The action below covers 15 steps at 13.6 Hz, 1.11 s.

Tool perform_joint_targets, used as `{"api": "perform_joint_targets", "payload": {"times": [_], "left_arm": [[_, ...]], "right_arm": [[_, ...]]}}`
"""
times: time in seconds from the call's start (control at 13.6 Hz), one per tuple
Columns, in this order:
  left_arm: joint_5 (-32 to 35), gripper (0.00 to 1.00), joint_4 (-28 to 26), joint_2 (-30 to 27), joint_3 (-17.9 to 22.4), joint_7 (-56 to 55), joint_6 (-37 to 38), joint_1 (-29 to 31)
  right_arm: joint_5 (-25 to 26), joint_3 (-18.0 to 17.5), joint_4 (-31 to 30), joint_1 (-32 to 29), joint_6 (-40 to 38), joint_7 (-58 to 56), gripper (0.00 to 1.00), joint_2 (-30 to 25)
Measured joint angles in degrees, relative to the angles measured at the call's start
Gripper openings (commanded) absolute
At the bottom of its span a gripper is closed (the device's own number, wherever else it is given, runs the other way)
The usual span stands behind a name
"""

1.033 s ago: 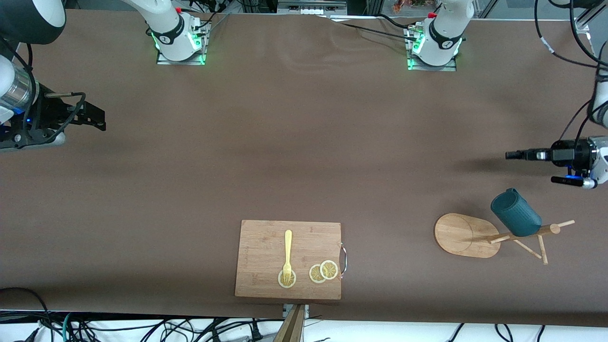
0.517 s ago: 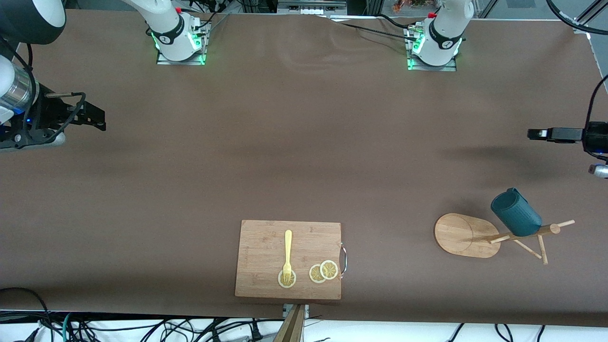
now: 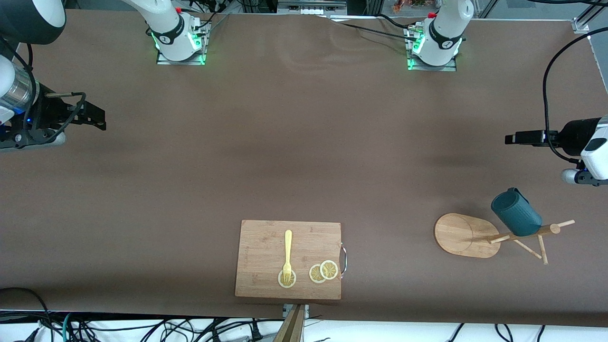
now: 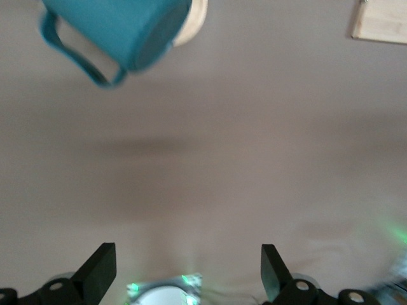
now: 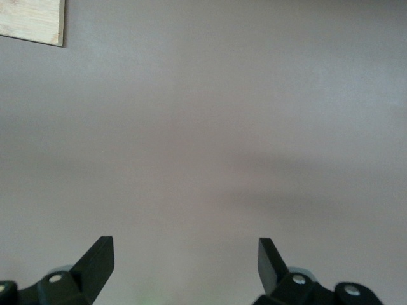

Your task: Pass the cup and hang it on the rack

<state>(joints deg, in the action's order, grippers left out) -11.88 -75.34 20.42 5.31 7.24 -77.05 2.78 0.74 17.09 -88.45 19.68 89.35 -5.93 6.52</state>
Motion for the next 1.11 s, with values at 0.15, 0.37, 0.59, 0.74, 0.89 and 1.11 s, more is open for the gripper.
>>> {"api": "perform_joint_targets", "payload": {"times": [0.15,0.37,0.59,0.74,0.89,1.11], "left_arm": [[7.26,1.00,1.25,-1.30,-3.59,-0.06,-3.00,-0.20],[10.95,1.00,1.89,-5.02,-5.60,-0.45,-3.18,-0.31],[11.04,1.00,1.85,-7.77,-5.49,-1.05,0.11,0.06],[11.04,1.00,1.64,-8.18,-5.36,-2.43,2.17,0.09],[11.04,1.00,0.18,-9.26,-5.27,-2.74,2.22,0.14],[11.04,1.00,-1.30,-10.36,-5.32,-2.86,1.90,0.05]], "right_arm": [[0.00,0.00,0.00,0.00,-0.29,0.00,1.00,0.00],[0.00,0.00,-0.01,0.00,-0.71,0.00,1.00,0.00],[0.00,0.00,-0.01,0.00,-0.78,0.01,1.00,0.00],[0.00,0.00,-0.01,0.00,-0.79,0.01,1.00,0.00],[0.00,0.00,-0.01,0.00,-0.79,0.01,1.00,0.00],[0.00,0.00,-0.01,0.00,-0.79,0.01,1.00,0.00]]}}
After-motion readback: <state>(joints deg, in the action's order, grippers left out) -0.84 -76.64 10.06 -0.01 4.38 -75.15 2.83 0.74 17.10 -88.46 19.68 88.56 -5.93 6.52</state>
